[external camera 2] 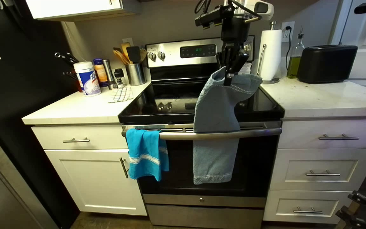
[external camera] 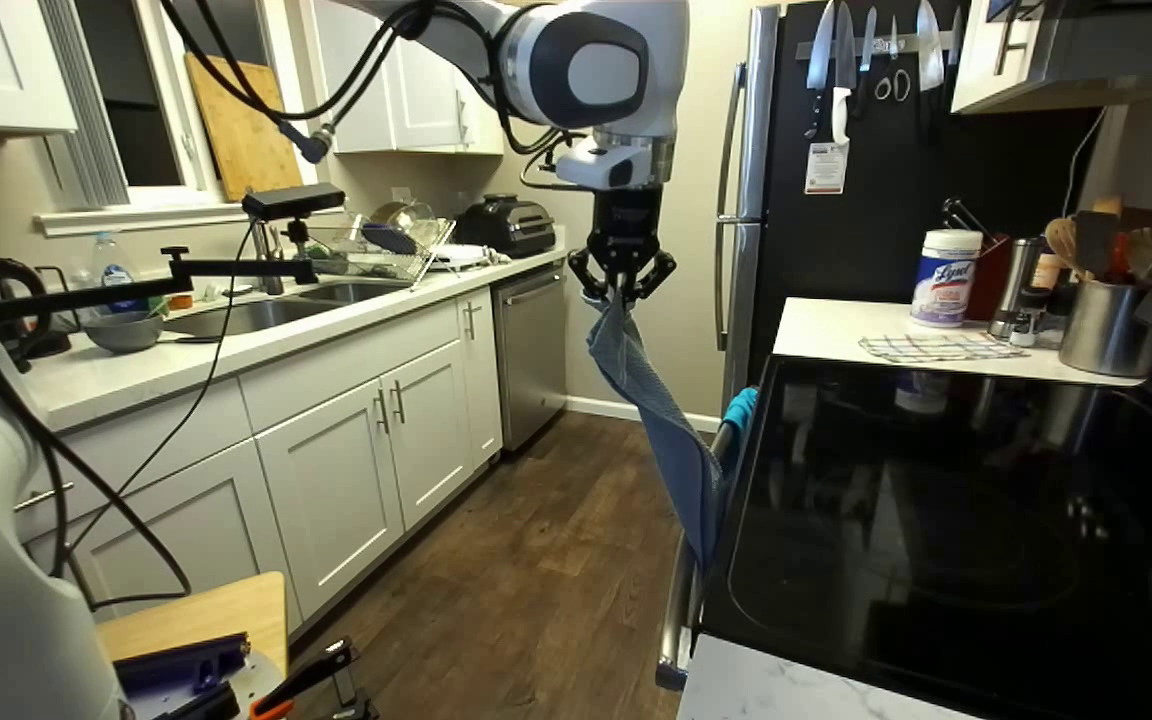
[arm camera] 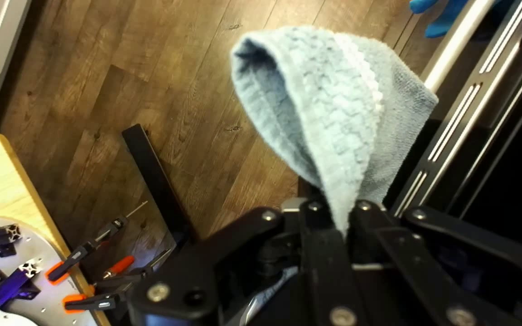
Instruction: Hang the light blue towel on the handle of the oven door.
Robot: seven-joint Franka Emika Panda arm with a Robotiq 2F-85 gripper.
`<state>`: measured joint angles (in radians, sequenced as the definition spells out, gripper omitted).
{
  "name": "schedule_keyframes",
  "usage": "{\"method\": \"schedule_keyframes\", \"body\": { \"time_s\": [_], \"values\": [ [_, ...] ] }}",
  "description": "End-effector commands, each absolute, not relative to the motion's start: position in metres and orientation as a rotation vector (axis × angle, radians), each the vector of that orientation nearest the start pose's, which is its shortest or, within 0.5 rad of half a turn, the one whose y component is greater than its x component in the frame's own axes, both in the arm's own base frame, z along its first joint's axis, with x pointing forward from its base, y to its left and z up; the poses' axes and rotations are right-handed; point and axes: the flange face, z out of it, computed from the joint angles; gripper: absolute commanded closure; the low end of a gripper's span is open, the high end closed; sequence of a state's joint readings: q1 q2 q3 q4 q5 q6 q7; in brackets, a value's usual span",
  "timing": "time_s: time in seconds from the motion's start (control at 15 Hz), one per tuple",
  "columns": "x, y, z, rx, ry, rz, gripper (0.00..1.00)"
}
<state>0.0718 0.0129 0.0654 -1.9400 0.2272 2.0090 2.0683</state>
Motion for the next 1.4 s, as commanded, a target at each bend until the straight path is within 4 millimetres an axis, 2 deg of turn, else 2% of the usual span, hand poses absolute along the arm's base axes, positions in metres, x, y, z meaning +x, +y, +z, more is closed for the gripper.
{"method": "schedule_keyframes", "body": {
  "time_s": [0.0,0.2,0.33,0.87,1.33],
  "values": [
    [0.548,0.124,0.467,-1.728,2.470,0.270,0.98],
    [0.538,0.154,0.451,-1.839,2.445,0.313,0.98],
    [0.535,0.168,0.439,-1.891,2.446,0.333,0.98],
    [0.541,0.172,0.391,-1.970,2.524,0.484,0.97],
    [0.549,0.192,0.358,-2.009,2.570,0.605,0.97]
  ]
}}
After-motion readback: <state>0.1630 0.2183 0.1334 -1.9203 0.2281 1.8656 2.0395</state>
